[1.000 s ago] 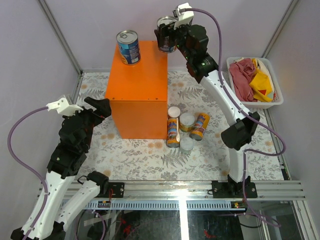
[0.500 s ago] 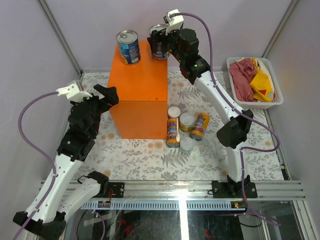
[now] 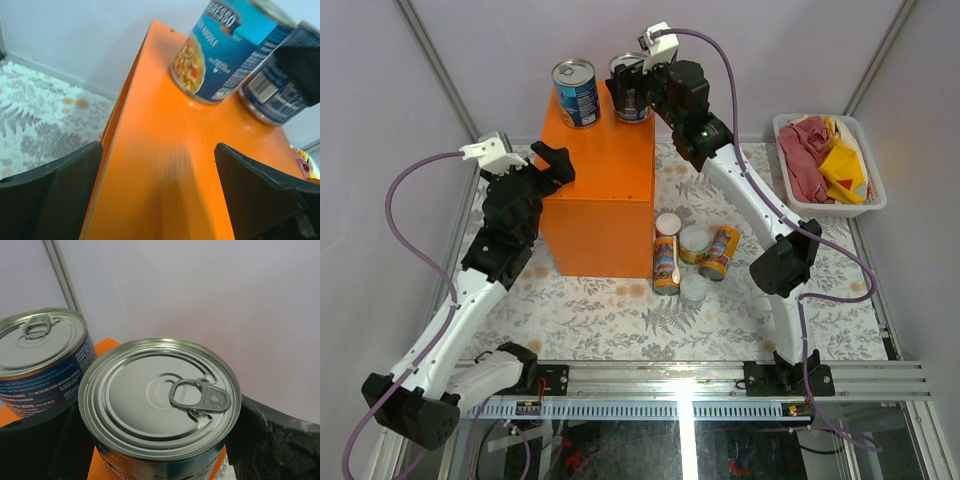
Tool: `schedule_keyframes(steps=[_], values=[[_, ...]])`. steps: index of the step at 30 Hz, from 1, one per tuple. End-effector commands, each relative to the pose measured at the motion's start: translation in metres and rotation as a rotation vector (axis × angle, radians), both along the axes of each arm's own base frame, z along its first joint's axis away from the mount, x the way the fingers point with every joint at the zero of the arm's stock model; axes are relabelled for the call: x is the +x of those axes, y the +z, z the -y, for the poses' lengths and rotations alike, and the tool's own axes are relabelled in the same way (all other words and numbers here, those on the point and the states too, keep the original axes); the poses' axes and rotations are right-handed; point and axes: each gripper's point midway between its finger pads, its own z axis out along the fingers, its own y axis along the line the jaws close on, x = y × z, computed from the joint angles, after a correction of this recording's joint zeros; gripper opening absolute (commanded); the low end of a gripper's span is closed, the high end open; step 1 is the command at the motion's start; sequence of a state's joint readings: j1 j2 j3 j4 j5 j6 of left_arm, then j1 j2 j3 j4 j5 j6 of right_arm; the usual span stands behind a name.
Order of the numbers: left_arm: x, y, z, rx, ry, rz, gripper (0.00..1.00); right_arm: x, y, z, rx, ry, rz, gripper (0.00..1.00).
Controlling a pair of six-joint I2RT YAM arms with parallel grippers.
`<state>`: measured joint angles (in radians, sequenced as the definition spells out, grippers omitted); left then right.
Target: Place and organize the canned foods onto the counter
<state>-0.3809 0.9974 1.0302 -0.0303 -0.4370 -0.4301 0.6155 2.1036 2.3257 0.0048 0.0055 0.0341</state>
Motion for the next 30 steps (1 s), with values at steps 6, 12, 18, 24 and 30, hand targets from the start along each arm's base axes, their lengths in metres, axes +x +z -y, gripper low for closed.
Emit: schedule_keyframes(steps=[6, 12, 18, 24, 30], values=[[0.028, 0.046, 0.023, 0.082, -0.081, 0.146, 0.94, -0.026, 0.098, 0.011, 0.19, 0.014, 0.209, 0.03], [0.033, 0.053, 0.044, 0.168, -0.188, 0.189, 0.94, -0.025, 0.093, 0.01, 0.171, 0.011, 0.202, 0.07], [0.044, 0.056, 0.062, 0.202, -0.266, 0.198, 0.94, -0.026, 0.09, 0.006, 0.163, 0.026, 0.193, 0.26], [0.053, 0.056, 0.071, 0.203, -0.293, 0.197, 0.94, -0.028, 0.081, 0.001, 0.155, 0.042, 0.165, 0.62], [0.059, 0.052, 0.068, 0.196, -0.264, 0.179, 0.94, -0.035, 0.083, 0.006, 0.17, 0.037, 0.165, 0.82]])
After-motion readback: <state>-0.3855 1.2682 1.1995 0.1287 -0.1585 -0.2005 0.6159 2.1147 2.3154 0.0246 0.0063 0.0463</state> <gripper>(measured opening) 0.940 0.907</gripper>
